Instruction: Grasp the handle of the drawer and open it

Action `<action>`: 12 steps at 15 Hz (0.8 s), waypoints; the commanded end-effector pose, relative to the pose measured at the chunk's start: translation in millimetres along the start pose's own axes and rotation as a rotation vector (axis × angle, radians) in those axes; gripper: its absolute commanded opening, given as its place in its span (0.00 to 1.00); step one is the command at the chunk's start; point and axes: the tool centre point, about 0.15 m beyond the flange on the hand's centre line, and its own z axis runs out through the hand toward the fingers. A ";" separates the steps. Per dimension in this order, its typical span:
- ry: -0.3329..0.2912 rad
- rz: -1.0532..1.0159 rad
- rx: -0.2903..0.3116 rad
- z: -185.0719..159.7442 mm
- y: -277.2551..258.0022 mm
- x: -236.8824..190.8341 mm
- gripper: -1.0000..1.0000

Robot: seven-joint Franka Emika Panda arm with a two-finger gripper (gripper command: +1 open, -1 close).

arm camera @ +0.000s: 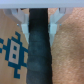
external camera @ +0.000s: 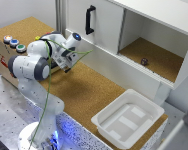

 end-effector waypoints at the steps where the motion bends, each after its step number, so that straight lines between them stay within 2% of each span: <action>1: -0.003 0.010 0.043 2.7 76.9 12.0 0.00; 5: 0.041 0.050 0.012 -15.3 101.2 11.2 0.00; 8: 0.044 0.109 -0.012 -23.8 118.1 8.4 0.00; 9: 0.046 0.123 -0.036 -28.3 120.7 6.6 1.00; 12: 0.087 0.080 -0.125 -44.8 109.2 -6.1 1.00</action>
